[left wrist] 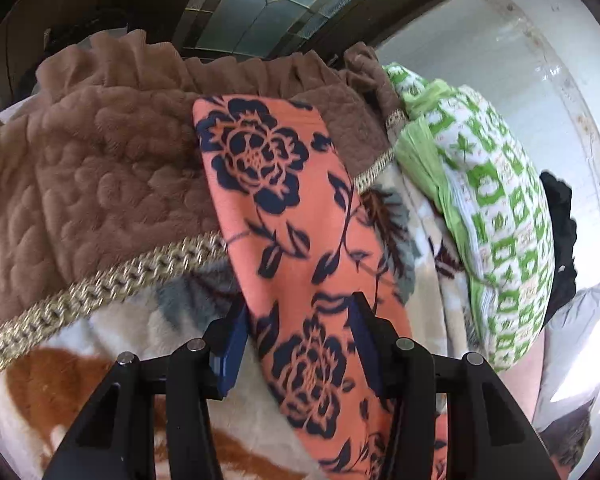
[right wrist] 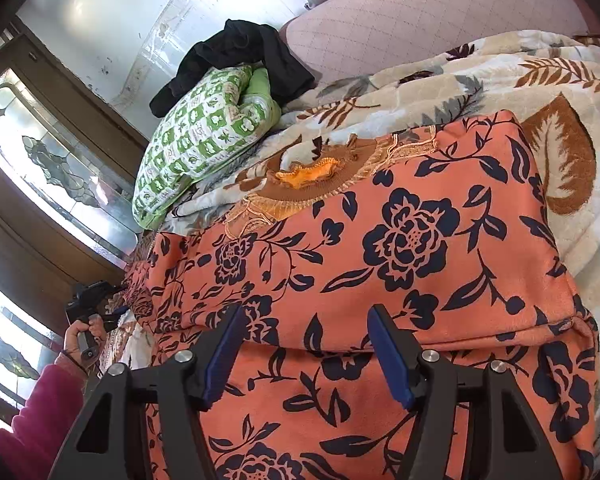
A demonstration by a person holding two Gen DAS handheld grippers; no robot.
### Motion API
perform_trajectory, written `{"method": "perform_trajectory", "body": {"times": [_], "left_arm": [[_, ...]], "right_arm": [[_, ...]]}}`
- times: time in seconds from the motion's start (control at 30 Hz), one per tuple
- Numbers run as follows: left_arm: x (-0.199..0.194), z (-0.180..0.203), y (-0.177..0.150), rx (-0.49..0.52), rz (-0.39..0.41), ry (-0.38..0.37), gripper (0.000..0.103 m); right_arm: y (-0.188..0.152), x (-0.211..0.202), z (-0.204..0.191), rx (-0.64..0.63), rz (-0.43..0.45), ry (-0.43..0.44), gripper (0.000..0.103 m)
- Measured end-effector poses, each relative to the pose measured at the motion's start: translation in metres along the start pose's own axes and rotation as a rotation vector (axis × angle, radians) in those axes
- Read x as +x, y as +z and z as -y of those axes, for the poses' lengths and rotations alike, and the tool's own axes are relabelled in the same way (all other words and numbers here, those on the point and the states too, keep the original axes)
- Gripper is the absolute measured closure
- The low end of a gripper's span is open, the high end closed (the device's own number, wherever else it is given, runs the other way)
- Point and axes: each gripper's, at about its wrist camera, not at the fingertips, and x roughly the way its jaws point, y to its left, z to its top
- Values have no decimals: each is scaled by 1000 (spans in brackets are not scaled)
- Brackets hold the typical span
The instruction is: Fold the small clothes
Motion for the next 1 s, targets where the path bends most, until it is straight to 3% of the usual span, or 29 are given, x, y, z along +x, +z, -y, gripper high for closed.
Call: {"method": "perform_trajectory", "body": {"times": [0.07,0.13,0.2,0.23,0.4,0.53,0.7,0.83,1.0], "left_arm": [[4,-3,3,-22,32,-26,53],[6,-3,3,-16,60,-27,60],[9,2,3,5,67,-25,89],[10,6,3,18,63,-15,93],[-21,53,-6,176,146,-44,97],[-46,118,-33,364,123,-49,97],[-77,209,-106,615,70,-115,97],[-89,284,-198,816,-2,-182,97],[-87,341,-325,1008,-113,-265,97]], "right_arm": [[0,2,1,2,-3,0,36],[0,2,2,2,0,-5,36],[0,1,1,0,9,-14,36],[0,0,1,0,16,-15,36],[4,-11,1,3,67,-26,37],[12,-27,5,39,113,-14,37],[26,-50,19,121,163,5,37],[35,-75,31,163,227,6,37],[47,-104,55,228,299,-2,37]]}}
